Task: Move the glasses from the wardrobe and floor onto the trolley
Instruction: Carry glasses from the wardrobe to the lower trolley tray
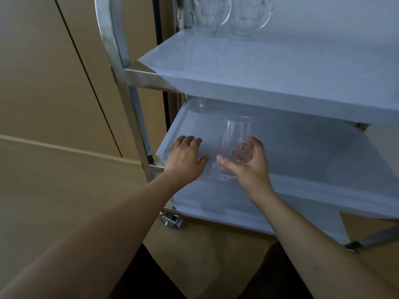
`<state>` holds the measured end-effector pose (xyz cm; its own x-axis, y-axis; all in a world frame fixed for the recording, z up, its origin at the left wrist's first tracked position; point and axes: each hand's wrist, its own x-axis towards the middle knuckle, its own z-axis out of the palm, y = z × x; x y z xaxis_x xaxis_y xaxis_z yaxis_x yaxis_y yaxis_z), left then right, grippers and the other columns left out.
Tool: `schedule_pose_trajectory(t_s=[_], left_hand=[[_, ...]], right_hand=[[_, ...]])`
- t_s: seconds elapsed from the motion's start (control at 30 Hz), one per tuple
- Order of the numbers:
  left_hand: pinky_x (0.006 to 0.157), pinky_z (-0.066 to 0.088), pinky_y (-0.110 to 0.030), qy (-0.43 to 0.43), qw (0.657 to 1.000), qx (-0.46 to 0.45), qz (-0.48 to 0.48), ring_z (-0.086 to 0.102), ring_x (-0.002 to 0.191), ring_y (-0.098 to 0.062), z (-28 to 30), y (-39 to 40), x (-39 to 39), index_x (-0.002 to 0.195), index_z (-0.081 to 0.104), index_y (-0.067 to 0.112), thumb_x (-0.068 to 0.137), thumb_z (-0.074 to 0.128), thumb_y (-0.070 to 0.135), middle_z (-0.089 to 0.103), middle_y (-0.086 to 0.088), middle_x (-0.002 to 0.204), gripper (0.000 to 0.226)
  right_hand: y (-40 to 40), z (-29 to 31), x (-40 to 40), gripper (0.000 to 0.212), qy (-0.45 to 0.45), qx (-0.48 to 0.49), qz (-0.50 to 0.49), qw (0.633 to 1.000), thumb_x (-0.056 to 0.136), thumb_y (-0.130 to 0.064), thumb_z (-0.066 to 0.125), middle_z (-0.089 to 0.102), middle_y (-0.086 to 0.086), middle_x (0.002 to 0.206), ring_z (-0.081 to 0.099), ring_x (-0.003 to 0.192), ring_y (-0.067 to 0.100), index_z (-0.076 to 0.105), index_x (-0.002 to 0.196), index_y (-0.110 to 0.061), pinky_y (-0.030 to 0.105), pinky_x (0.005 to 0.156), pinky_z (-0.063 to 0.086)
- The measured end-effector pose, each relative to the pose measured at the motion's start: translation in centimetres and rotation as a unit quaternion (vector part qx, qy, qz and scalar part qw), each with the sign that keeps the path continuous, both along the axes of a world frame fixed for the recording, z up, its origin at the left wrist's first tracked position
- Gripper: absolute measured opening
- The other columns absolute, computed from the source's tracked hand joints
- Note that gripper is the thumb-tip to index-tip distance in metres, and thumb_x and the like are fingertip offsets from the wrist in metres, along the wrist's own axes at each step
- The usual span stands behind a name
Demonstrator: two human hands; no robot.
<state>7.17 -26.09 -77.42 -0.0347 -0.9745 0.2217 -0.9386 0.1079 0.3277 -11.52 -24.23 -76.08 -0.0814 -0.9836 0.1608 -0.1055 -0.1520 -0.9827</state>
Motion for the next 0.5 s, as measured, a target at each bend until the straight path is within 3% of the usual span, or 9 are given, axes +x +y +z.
schedule_pose_trajectory(t_s=[0.07,0.17,0.33,0.4,0.5], left_hand=[[0.115,0.031,-0.044,0.0,1.0,0.006,0.002,0.035,0.141,-0.033,-0.1,-0.4,-0.2,0.147,0.046,0.013,0.099,0.053,0.045,0.048,-0.011,0.149,0.059],[0.113,0.032,-0.043,-0.008,1.0,0.016,-0.001,0.038,0.136,-0.033,-0.2,-1.3,-0.1,0.143,0.049,0.012,0.099,0.051,0.045,0.052,-0.011,0.142,0.055],[0.122,0.017,-0.048,-0.027,0.999,0.039,0.028,0.02,0.149,-0.037,-0.6,-4.1,1.0,0.146,0.044,0.019,0.102,0.039,0.051,0.041,-0.008,0.154,0.055],[0.121,0.02,-0.049,-0.034,0.998,0.03,0.032,0.024,0.148,-0.035,-0.7,-5.3,1.5,0.145,0.045,0.02,0.102,0.039,0.051,0.044,-0.007,0.152,0.054],[0.11,0.033,-0.044,-0.055,0.998,0.021,0.021,0.042,0.133,-0.03,-0.5,-6.5,2.0,0.139,0.051,0.02,0.101,0.04,0.052,0.054,-0.006,0.14,0.051]], right_hand=[[-0.8,0.0,-0.2,0.079,0.013,-0.008,-0.014,1.0,0.065,-0.026,0.096,0.06,-0.002,0.121,0.061,0.113,0.012,0.047,0.127,-0.028,0.027,0.096,0.051],[-2.2,0.1,-0.1,0.08,0.045,-0.024,-0.02,0.998,0.063,-0.03,0.097,0.061,-0.006,0.119,0.06,0.111,0.01,0.047,0.126,-0.029,0.025,0.092,0.05],[-5.3,-0.6,0.9,0.09,0.048,-0.049,-0.013,0.998,0.059,-0.018,0.099,0.054,0.004,0.125,0.06,0.111,0.016,0.049,0.134,-0.021,0.026,0.095,0.052],[-6.7,-1.2,1.1,0.091,0.055,-0.048,-0.009,0.997,0.058,-0.018,0.099,0.056,0.005,0.123,0.061,0.113,0.017,0.049,0.134,-0.021,0.025,0.097,0.051],[-8.6,-2.1,1.1,0.091,0.084,-0.045,-0.004,0.995,0.057,-0.027,0.099,0.061,0.0,0.122,0.061,0.112,0.009,0.05,0.133,-0.028,0.008,0.089,0.045]])
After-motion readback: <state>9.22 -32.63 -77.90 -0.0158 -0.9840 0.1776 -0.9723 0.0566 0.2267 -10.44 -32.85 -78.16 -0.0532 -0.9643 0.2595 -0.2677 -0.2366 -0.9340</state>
